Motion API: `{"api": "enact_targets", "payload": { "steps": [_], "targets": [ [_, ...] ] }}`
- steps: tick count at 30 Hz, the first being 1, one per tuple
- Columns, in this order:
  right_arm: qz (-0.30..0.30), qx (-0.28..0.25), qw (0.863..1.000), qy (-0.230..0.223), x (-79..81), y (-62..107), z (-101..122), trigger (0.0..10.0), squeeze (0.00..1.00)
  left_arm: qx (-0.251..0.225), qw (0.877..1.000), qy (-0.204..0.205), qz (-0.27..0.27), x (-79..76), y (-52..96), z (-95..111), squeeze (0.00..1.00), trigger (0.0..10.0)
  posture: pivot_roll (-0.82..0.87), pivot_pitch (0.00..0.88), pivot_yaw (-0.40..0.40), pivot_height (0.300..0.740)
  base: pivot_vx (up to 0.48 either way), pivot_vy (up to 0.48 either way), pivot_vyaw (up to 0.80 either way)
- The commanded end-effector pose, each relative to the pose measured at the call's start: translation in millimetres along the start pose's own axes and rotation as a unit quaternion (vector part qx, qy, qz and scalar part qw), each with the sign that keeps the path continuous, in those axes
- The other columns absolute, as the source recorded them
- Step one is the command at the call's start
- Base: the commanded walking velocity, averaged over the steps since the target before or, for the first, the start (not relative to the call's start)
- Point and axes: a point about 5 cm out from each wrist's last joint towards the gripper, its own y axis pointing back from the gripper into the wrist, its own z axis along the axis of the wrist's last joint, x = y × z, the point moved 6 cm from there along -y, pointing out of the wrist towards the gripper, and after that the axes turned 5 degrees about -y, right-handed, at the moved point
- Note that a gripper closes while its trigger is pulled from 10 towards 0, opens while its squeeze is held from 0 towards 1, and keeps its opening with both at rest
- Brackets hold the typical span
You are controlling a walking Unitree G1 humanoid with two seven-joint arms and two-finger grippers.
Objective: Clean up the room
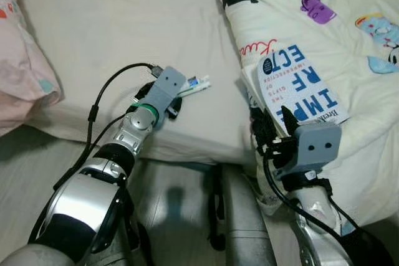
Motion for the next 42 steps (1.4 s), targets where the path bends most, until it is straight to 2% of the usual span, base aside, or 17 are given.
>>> {"api": "enact_targets", "payload": {
  "steps": [1, 3, 4, 5, 6, 11, 25, 30, 31, 32, 33, 34, 36, 37, 38, 39, 42],
  "targets": [
    [-0.005, 0.021, 1.0, -0.004, -1.7, 8.3, -5.1, 10.0, 0.0, 0.043, 0.999, -0.02, -0.008, -14.7, 5.7, -26.8, 0.0, 10.0, -0.44, 0.472, -0.004, 0.575, 0.0, 0.0, 0.0],
    [-0.005, 0.025, 1.0, -0.004, -1.3, 10.1, -4.6, 10.0, 0.0, 0.045, 0.999, -0.027, -0.002, -15.3, 6.1, -28.1, 0.0, 10.0, -0.45, 0.474, -0.005, 0.575, 0.0, 0.0, 0.0],
    [-0.004, 0.03, 1.0, -0.005, -0.2, 11.9, -4.5, 10.0, 0.0, 0.055, 0.998, -0.032, 0.003, -16.6, 7.0, -32.1, 0.0, 3.5, -0.45, 0.481, -0.01, 0.575, 0.0, 0.0, 0.0],
    [-0.004, 0.03, 1.0, -0.005, -0.2, 11.9, -4.5, 10.0, 0.0, 0.055, 0.998, -0.032, 0.003, -16.6, 7.0, -32.1, 0.0, 3.5, -0.45, 0.481, -0.01, 0.575, 0.0, 0.0, 0.0],
    [-0.003, 0.034, 0.999, -0.007, 0.9, 13.2, -4.8, 10.0, 0.0, 0.069, 0.997, -0.032, 0.005, -18.2, 8.2, -37.9, 0.0, 0.0, -0.45, 0.483, -0.012, 0.575, 0.0, 0.0, 0.0],
    [-0.003, 0.046, 0.999, -0.009, 2.6, 15.6, -4.9, 10.0, 0.0, 0.096, 0.995, -0.032, 0.009, -19.6, 11.4, -50.1, 0.0, 0.0, -0.45, 0.482, -0.013, 0.575, 0.0, 0.0, 0.0],
    [-0.013, 0.048, 0.999, -0.014, -0.1, 3.4, -9.7, 10.0, 0.0, 0.125, 0.99, 0.034, 0.059, 10.5, 15.9, -65.8, 0.0, 0.0, -0.39, 0.409, 0.029, 0.575, 0.0, 0.0, 0.0],
    [-0.014, 0.046, 0.999, -0.015, 0.2, 0.7, -10.4, 10.0, 0.0, 0.124, 0.989, 0.046, 0.065, 13.7, 16.3, -66.8, 0.0, 0.0, -0.38, 0.394, 0.04, 0.575, 0.0, 0.0, 0.0],
    [-0.014, 0.041, 0.999, -0.018, 1.4, -4.3, -11.7, 10.0, 0.0, 0.117, 0.988, 0.076, 0.068, 16.5, 16.7, -66.7, 0.0, 0.0, -0.33, 0.345, 0.064, 0.575, 0.0, 0.0, 0.0],
    [-0.014, 0.041, 0.999, -0.018, 1.4, -4.3, -11.7, 10.0, 0.0, 0.117, 0.988, 0.076, 0.068, 16.5, 16.7, -66.7, 0.0, 0.0, -0.33, 0.345, 0.064, 0.575, 0.0, 0.0, 0.0],
    [-0.014, 0.035, 0.999, -0.021, 2.4, -9.2, -13.0, 10.0, 0.0, 0.081, 0.987, 0.12, 0.063, 17.0, 15.0, -56.8, 0.0, 0.0, -0.29, 0.307, 0.075, 0.575, 0.0, 0.0, 0.0],
    [-0.014, 0.035, 0.999, -0.021, 2.4, -9.2, -13.0, 10.0, 0.0, 0.081, 0.987, 0.12, 0.063, 17.0, 15.0, -56.8, 0.0, 0.0, -0.29, 0.307, 0.075, 0.575, 0.0, 0.0, 0.0],
    [-0.015, 0.032, 0.999, -0.025, 2.8, -14.6, -15.2, 10.0, 0.0, 0.044, 0.985, 0.154, 0.058, 18.3, 13.9, -45.5, 0.0, 0.0, -0.26, 0.276, 0.082, 0.575, 0.0, 0.0, 0.0],
    [-0.019, 0.03, 0.999, -0.033, 1.9, -18.4, -17.2, 10.0, 0.0, -0.022, 0.982, 0.181, 0.058, 21.2, 16.3, -23.9, 0.0, 4.0, -0.23, 0.249, 0.084, 0.575, 0.0, 0.0, 0.0],
    [-0.027, 0.033, 0.998, -0.055, -0.1, -23.0, -22.3, 10.0, 0.0, -0.121, 0.971, 0.194, 0.067, 24.4, 36.6, 10.9, 0.0, 10.0, -0.2, 0.209, 0.082, 0.575, 0.0, 0.0, 0.0],
    [-0.027, 0.033, 0.998, -0.055, -0.1, -23.0, -22.3, 10.0, 0.0, -0.121, 0.971, 0.194, 0.067, 24.4, 36.6, 10.9, 0.0, 10.0, -0.2, 0.209, 0.082, 0.575, 0.0, 0.0, 0.0],
    [-0.029, 0.042, 0.997, -0.062, -0.6, -26.0, -29.8, 10.0, 0.0, -0.161, 0.965, 0.188, 0.083, 21.1, 61.7, 25.2, 0.0, 10.0, -0.17, 0.158, 0.072, 0.575, 0.0, 0.0, 0.0]
  ]
}}
